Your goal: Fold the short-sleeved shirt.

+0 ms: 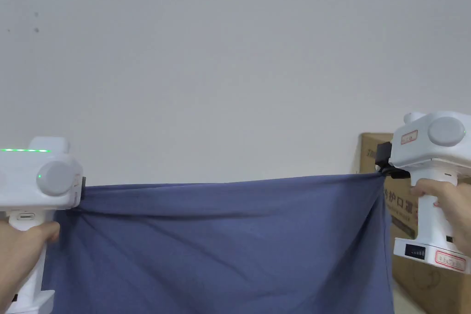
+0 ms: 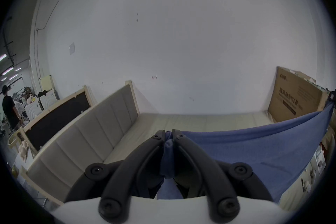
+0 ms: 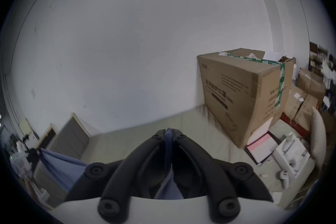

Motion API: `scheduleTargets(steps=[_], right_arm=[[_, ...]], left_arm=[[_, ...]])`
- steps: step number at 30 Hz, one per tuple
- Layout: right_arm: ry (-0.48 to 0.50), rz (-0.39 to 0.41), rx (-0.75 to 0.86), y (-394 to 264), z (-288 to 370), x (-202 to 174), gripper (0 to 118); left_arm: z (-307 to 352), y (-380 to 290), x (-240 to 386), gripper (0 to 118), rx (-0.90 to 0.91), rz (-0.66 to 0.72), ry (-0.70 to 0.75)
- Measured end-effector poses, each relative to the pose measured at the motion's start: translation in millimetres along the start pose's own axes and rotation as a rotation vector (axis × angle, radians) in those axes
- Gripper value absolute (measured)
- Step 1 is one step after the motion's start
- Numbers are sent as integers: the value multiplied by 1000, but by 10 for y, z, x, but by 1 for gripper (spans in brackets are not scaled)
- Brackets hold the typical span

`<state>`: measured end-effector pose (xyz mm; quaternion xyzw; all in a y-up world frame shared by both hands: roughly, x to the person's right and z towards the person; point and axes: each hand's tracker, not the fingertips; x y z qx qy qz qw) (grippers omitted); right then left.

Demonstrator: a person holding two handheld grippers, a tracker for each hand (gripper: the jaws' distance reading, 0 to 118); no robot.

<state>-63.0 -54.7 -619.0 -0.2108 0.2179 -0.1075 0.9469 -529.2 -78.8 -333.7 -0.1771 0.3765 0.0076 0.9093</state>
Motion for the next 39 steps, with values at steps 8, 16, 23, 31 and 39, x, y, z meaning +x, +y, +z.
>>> scheduleTargets(steps=[8,16,23,31,39], right_arm=[[25,-36,149,895,-194,-459,7],[16,2,218,1196,-194,-684,7],[-24,49,133,709,-752,-583,7],[-158,60,-184,-771,-2151,-18,7],[-254,38,-525,-2600,-2913,626,7]], left_arm=[[-330,972,-19,6,130,49,42],[-559,1308,26,6,173,68,74],[-1191,760,272,6,113,42,106],[-2322,-860,853,6,-142,-70,118],[-2913,-2515,1163,6,-422,-183,98]])
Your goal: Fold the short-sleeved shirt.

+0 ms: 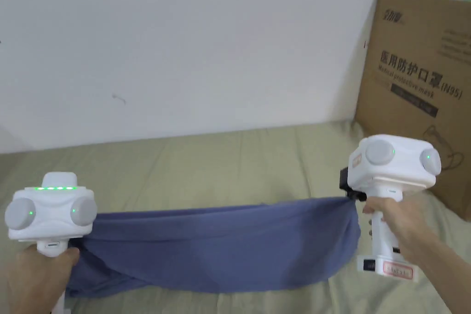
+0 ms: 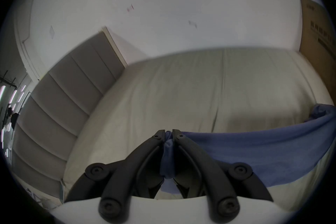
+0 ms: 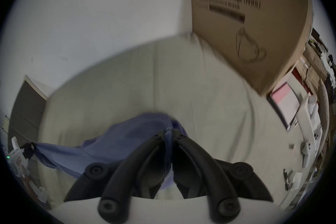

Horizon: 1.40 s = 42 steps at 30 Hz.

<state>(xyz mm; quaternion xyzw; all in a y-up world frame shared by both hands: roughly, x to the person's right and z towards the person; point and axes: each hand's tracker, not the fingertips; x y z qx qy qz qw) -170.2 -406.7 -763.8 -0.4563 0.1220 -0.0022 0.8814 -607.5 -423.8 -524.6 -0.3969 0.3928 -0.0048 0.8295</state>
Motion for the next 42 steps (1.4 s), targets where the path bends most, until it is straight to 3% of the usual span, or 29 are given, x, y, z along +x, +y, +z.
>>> scheduleTargets(steps=[4,7,10,14,18,22,26,29,38,39,40,41,42], right_arm=[[14,-40,-38,-432,-148,131,7],[6,-3,-65,-599,-81,182,7],[33,4,-27,-802,193,245,7],[33,74,14,-1153,664,353,7],[78,29,-1,-1635,1141,566,7],[53,77,-37,-2304,1601,787,7],[65,53,-80,-3001,1960,1027,7],[39,60,-102,-3424,2194,1162,7],[50,11,-111,-4109,2580,1505,7],[55,4,-106,-4134,2579,1504,7],[54,3,-104,-4148,2572,1496,7],[42,11,-103,-4156,2562,1474,10],[-2,40,-109,-4167,2559,1446,26]], left_arm=[[-186,-333,-16,6,-74,26,-29],[-176,-491,-112,6,-88,39,-35],[94,-712,-222,6,-66,55,-58],[551,-1112,-430,6,-36,41,-63],[1071,-1616,-687,6,-36,60,-93],[1547,-2293,-922,6,-56,28,-107],[1961,-2849,-1073,6,-101,55,-114],[2265,-3212,-1105,6,-122,1,-104],[2703,-3943,-1388,8,-160,33,-151],[2704,-3968,-1382,16,-166,34,-156],[2707,-3976,-1379,33,-170,30,-157],[2729,-3975,-1382,57,-177,27,-156],[2738,-3979,-1398,90,-179,26,-171]])
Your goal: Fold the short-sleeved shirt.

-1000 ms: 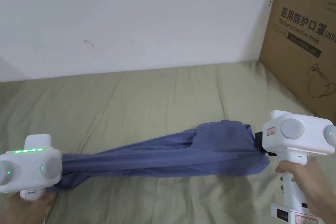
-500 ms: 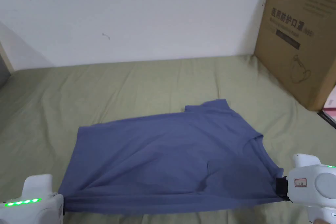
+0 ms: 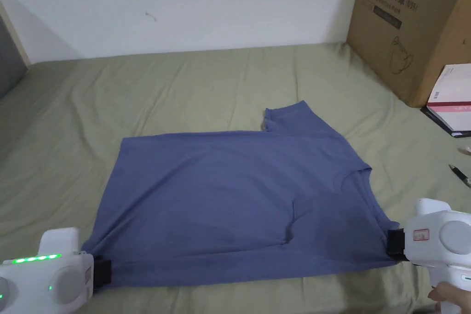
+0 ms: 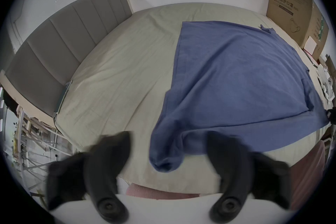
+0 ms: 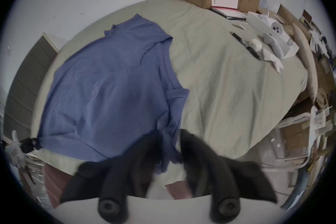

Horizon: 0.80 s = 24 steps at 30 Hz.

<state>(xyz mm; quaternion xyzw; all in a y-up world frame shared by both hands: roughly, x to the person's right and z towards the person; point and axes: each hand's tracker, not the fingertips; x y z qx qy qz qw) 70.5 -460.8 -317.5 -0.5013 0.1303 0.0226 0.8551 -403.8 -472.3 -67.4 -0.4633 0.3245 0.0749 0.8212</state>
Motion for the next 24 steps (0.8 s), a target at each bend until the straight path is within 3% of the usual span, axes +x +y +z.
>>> scheduleTargets(steps=[1,2,3,5,6,7,8,9,10,14,16,17,19,20,21,24], right_arm=[[-42,34,3,-26,0,-30,50],[-73,61,19,-52,18,-60,74],[-77,69,37,-76,67,-80,83],[-40,71,56,-106,203,-123,83],[-4,64,70,-114,266,-147,81],[44,53,95,-131,338,-178,74],[65,47,112,-147,397,-217,56],[61,49,116,-169,430,-259,15],[69,52,124,-201,441,-307,2],[129,43,91,-317,320,-411,1],[99,86,51,-332,218,-446,1],[88,80,48,-333,171,-447,1],[102,52,23,-316,108,-396,1],[114,20,14,-304,73,-365,1],[112,13,9,-304,61,-367,1],[90,20,1,-298,17,-354,1]], left_arm=[[39,-9,-22,105,8,5,-19],[110,-8,-43,108,26,16,-31],[163,2,-56,105,41,26,-49],[265,35,-96,105,39,36,-75],[313,41,-111,95,57,39,-105],[376,47,-122,75,75,49,-131],[426,63,-133,45,74,57,-146],[442,66,-131,5,70,53,-142],[446,53,-121,2,69,51,-142],[411,-8,-201,0,38,94,-211],[374,-20,-213,2,39,94,-182],[341,-16,-222,11,37,76,-147],[279,15,-208,64,13,58,-127],[224,25,-199,84,7,47,-142],[176,30,-186,96,3,47,-146],[-2,50,-114,90,-47,49,-154]])
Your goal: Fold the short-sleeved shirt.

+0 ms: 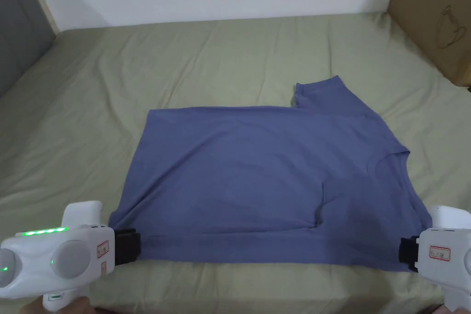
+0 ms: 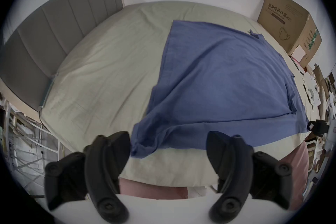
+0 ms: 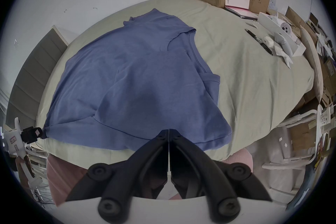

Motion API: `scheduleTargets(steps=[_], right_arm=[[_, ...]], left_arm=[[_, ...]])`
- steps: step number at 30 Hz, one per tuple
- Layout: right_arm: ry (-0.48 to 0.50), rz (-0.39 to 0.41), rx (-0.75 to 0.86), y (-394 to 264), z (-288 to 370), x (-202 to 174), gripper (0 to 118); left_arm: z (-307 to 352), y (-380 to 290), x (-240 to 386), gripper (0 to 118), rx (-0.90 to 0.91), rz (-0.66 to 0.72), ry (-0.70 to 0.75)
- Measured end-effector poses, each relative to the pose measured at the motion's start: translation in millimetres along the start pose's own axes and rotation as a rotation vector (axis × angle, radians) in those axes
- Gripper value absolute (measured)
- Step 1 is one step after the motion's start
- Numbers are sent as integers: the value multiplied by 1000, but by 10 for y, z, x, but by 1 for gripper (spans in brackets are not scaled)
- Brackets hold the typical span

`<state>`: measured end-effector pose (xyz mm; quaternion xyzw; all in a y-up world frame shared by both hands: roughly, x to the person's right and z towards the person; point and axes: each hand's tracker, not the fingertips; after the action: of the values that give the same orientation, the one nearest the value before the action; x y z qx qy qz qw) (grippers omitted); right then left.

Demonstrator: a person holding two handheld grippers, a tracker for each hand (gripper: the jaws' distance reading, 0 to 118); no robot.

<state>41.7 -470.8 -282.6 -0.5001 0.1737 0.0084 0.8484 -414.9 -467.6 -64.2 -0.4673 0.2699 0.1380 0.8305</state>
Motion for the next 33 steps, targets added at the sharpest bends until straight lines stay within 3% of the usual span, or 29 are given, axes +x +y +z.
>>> scheduleTargets(steps=[1,2,4,5,12,13,14,15,16,19,20,21,22,23,33], right_arm=[[-3,7,-6,-3,-6,4,1],[-6,10,-9,-9,-16,19,1],[-10,5,-19,-21,-30,57,1],[-14,-4,-22,-39,-19,75,1],[-25,10,23,-71,147,212,2],[-29,7,35,-43,160,241,11],[-32,5,35,5,152,272,36],[-38,1,33,55,126,300,85],[-49,-8,30,83,85,328,102],[-48,-24,10,152,-38,439,97],[-42,-23,-14,142,-97,466,84],[-31,-19,-17,120,-140,478,40],[-26,1,-39,96,-180,465,8],[-29,37,-84,62,-257,446,6],[-11,-18,17,323,146,429,6]], left_arm=[[-58,-5,2,88,-17,7,-14],[-125,-21,2,76,-13,15,-23],[-273,-46,17,16,-70,22,-15],[-307,-75,20,0,-98,19,-7],[-180,-85,-4,0,-63,44,-31],[-175,-86,-11,0,-65,46,-33],[-171,-83,-12,0,-62,51,-38],[-170,-76,-10,0,-62,50,-38],[-168,-74,-6,0,-64,47,-36],[-154,-64,5,0,-63,46,-37],[-147,-61,9,0,-64,44,-33],[-141,-60,11,0,-58,43,-32],[-126,-51,20,0,-59,42,-33],[-101,-39,35,0,-61,41,-33],[21,111,19,0,-43,33,-26]])
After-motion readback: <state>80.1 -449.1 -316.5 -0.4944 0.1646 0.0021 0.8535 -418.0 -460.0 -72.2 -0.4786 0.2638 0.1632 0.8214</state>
